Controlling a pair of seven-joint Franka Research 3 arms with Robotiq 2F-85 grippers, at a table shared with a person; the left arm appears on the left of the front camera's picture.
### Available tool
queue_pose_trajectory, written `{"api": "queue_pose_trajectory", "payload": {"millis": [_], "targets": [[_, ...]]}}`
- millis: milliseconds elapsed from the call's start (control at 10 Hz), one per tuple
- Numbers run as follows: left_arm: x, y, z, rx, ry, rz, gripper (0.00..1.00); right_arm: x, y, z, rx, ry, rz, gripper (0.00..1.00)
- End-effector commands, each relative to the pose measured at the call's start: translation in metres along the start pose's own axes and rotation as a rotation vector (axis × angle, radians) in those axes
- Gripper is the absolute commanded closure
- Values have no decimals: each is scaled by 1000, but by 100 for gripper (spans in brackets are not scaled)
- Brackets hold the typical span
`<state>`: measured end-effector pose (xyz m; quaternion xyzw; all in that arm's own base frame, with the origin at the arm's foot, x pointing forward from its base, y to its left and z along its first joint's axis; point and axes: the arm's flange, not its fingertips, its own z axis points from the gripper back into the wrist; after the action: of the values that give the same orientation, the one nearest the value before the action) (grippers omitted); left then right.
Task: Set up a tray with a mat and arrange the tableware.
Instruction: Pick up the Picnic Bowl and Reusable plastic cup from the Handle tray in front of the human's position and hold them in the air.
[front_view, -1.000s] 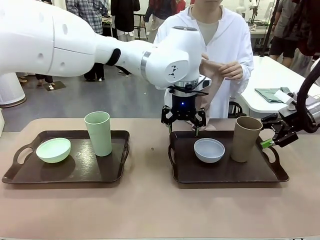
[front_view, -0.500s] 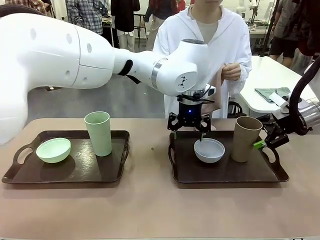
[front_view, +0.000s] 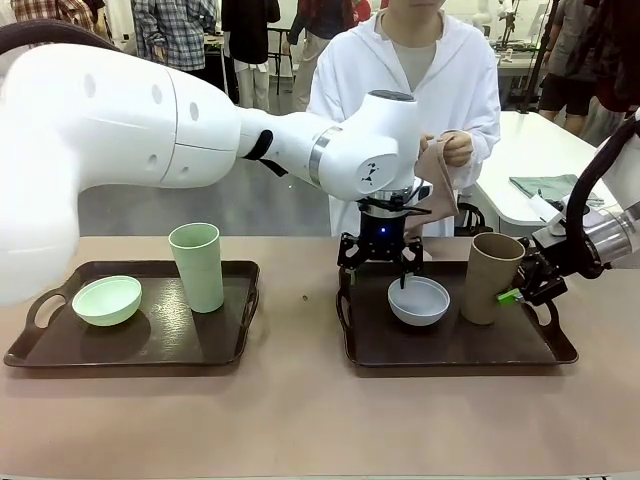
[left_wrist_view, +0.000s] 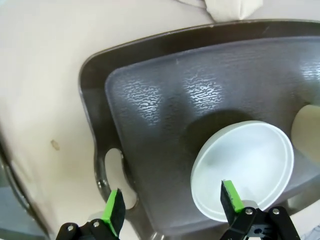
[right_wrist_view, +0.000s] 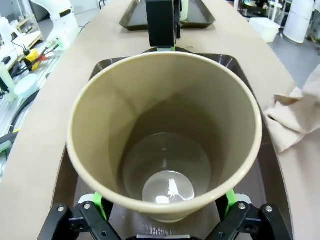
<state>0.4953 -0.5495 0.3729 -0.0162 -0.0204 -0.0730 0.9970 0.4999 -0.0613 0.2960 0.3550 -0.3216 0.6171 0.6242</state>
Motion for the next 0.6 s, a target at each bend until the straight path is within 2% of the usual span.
{"api": "queue_pose_trajectory", "payload": {"millis": [0, 200, 500], "targets": [[8, -15, -3, 27, -9, 39, 0, -3, -10, -8, -25, -11, 18, 0], [8, -16, -12, 11, 23, 14, 0, -4, -12, -10, -37, -4, 2, 0], [9, -14, -14, -36, 21, -11, 0, -4, -14, -12, -52, -1, 2, 0]]}}
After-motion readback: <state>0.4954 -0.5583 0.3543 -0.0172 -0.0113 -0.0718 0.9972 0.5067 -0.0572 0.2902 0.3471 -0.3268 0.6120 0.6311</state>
